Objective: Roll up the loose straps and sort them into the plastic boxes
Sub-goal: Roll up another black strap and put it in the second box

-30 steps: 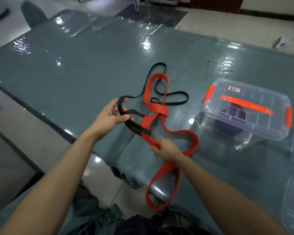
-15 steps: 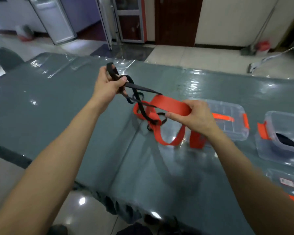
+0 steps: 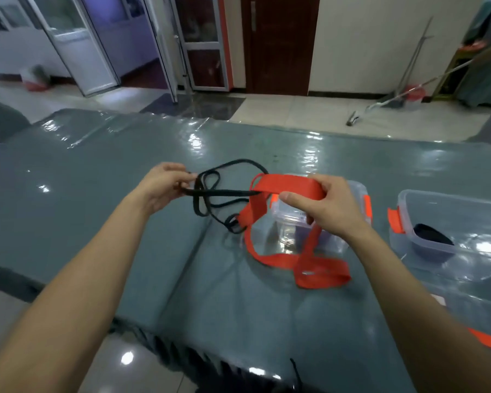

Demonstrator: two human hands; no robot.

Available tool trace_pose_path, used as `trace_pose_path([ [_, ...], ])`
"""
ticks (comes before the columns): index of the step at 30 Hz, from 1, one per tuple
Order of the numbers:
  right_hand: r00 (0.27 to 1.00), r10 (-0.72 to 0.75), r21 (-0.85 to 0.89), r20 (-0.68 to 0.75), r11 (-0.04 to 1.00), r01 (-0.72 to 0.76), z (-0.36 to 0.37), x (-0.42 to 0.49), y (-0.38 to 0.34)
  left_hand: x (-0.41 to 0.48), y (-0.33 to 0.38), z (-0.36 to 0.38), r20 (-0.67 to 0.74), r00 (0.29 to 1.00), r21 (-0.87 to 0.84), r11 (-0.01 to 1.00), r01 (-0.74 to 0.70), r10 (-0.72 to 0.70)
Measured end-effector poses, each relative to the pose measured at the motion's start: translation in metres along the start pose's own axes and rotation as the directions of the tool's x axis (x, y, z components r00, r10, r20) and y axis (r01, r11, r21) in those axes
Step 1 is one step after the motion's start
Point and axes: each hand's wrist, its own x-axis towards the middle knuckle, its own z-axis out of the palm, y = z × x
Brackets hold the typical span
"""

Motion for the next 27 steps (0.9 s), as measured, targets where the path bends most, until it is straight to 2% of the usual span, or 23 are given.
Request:
trace_pose_path([
  [2,0.998,0.003,0.008,-0.061,1.0,-0.003,-0.011,-0.007,0.0,-0.003,0.008,-0.007,-0.236,0.962,-0.073,0.985,-0.157,0.136],
  [4,0.988,0.031,0.042,-0.152,0.999,-0.025,-0.028,-0.01,0.005,-0.008,0.023,-0.023,-0.386,0.885,-0.073,0.948,-0.309,0.259],
  [7,0.948,0.112,0.119,-0.299,0.99,-0.079,-0.057,-0.011,0.025,-0.013,0.038,-0.049,-0.505,0.798,-0.052,0.911,-0.408,0.328],
  [9,0.916,0.147,0.069,-0.374,0.989,-0.131,-0.065,-0.01,0.049,-0.012,0.033,-0.055,-0.526,0.789,-0.022,0.923,-0.385,0.317],
  [11,0.94,0.159,-0.009,-0.303,0.985,-0.17,-0.052,-0.014,0.072,-0.013,0.013,-0.043,-0.468,0.835,0.08,0.955,-0.286,0.289],
  [13,0.979,0.167,-0.14,-0.119,0.973,-0.183,-0.025,-0.024,0.092,-0.016,-0.024,-0.019,-0.332,0.916,0.196,0.967,-0.165,0.223],
  [15,0.986,0.155,-0.309,0.059,0.942,-0.129,0.003,-0.04,0.109,-0.027,-0.065,0.006,-0.188,0.971,0.319,0.945,-0.08,0.145],
  [17,0.975,0.17,-0.427,0.143,0.899,-0.095,0.023,-0.054,0.123,-0.041,-0.098,0.021,-0.084,0.992,0.45,0.892,-0.043,0.091],
  [19,0.947,0.21,-0.542,0.243,0.839,-0.047,0.036,-0.061,0.135,-0.047,-0.121,0.025,0.03,1.0,0.611,0.792,-0.011,-0.009],
  [21,0.873,0.305,-0.638,0.379,0.77,0.008,0.045,-0.064,0.143,-0.05,-0.137,0.024,0.158,0.968,0.819,0.574,-0.018,-0.195],
  [22,0.84,0.358,-0.682,0.408,0.731,0.02,0.05,-0.065,0.145,-0.051,-0.142,0.024,0.178,0.945,0.888,0.459,-0.034,-0.275],
  [23,0.817,0.401,-0.724,0.413,0.689,0.028,0.054,-0.065,0.148,-0.051,-0.145,0.024,0.181,0.931,0.921,0.385,-0.048,-0.316],
  [25,0.827,0.419,-0.78,0.374,0.625,0.037,0.063,-0.067,0.153,-0.047,-0.151,0.026,0.181,0.941,0.933,0.352,-0.072,-0.287],
  [27,0.895,0.324,-0.781,0.308,0.624,0.043,0.076,-0.065,0.157,-0.038,-0.159,0.03,0.192,0.957,0.931,0.35,-0.107,-0.218],
])
